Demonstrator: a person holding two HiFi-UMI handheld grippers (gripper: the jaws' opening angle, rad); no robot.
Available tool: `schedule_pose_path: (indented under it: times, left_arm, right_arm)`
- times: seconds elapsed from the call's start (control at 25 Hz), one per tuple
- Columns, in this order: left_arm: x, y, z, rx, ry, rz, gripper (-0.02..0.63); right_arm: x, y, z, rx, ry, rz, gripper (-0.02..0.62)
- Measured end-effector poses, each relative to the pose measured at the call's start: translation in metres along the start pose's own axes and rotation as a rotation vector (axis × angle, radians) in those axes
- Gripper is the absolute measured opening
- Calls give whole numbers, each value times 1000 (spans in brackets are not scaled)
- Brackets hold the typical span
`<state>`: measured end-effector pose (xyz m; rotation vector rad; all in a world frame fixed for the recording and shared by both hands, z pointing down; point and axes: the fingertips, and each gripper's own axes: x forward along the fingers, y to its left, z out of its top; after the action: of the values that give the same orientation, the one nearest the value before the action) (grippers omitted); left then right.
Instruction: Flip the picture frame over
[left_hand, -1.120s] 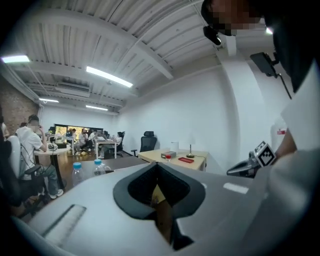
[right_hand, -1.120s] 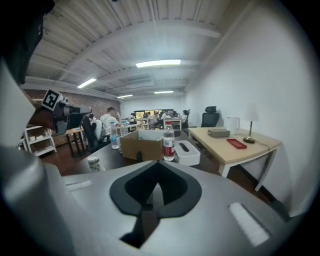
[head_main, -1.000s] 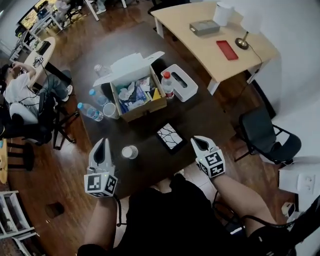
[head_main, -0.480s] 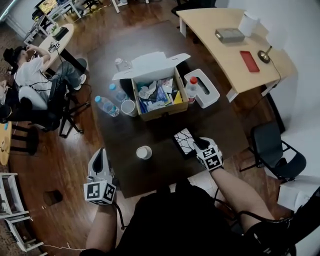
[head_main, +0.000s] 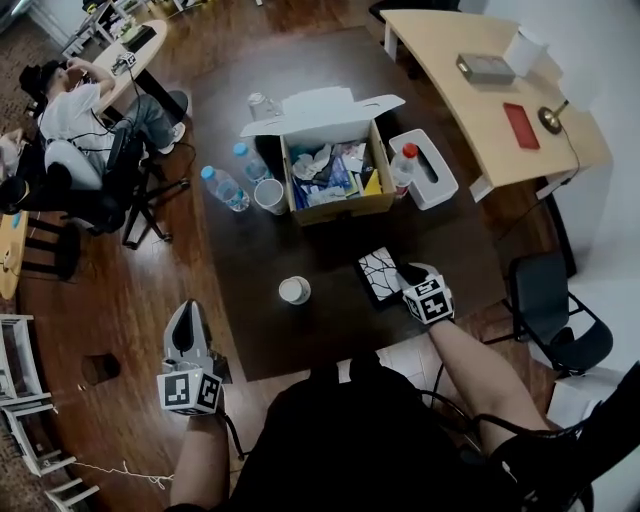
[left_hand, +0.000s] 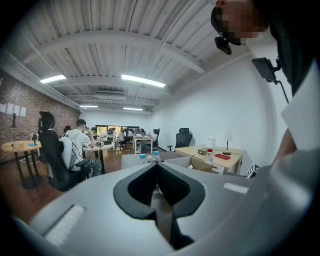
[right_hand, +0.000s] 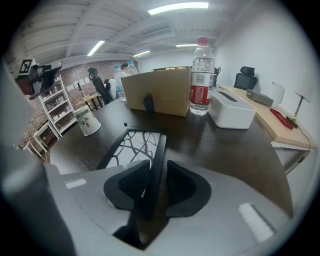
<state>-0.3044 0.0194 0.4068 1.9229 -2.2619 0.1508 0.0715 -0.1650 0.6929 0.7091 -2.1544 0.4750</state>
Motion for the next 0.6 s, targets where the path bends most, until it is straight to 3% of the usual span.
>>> schedule_pose_path:
  times: [0.28,0.6]
  left_arm:
    - [-5,-4,5,14,-3,3,0]
    - [4,-16,6,34,5,-32,0]
  right_arm:
    - [2,4,-1,30,-4,26,75]
    - [-7,-3,10,-31,-24,-35,67]
